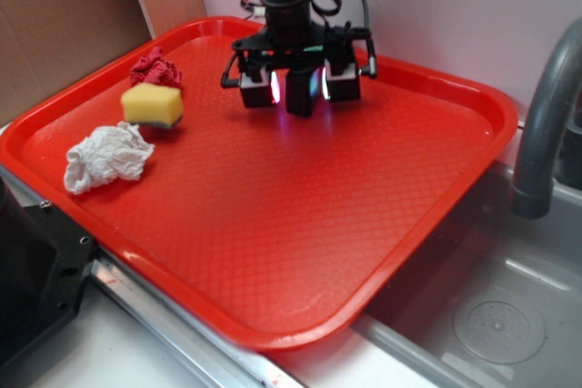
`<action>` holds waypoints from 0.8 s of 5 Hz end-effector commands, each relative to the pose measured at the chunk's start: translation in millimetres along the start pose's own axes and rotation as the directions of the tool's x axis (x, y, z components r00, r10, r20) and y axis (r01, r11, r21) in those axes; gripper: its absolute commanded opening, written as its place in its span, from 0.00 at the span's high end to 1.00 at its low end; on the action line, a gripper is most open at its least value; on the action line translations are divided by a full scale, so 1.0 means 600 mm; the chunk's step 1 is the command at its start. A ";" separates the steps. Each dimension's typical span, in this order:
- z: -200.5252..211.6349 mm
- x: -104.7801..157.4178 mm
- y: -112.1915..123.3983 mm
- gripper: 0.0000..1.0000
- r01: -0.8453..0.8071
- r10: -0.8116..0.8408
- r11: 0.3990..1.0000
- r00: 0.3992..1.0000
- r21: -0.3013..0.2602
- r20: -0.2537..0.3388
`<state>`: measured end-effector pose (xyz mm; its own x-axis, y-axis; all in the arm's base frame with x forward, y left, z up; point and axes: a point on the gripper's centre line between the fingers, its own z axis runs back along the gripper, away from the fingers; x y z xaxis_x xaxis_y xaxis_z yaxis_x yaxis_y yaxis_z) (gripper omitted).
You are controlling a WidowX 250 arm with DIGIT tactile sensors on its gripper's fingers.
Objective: Grab the black box.
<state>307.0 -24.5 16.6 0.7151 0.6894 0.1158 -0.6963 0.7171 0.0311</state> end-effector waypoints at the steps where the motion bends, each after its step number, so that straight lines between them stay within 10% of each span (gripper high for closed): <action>1: -0.008 0.010 -0.002 0.00 0.047 -0.047 0.998 0.999 0.040 -0.001; 2: 0.013 0.000 0.005 1.00 0.086 -0.085 0.996 0.996 0.010 -0.026; 4: 0.131 -0.027 0.040 1.00 0.265 -0.294 0.937 0.949 -0.228 -0.108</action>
<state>263.7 -38.0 81.2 0.8900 0.4522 -0.0585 -0.4558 0.8795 -0.1367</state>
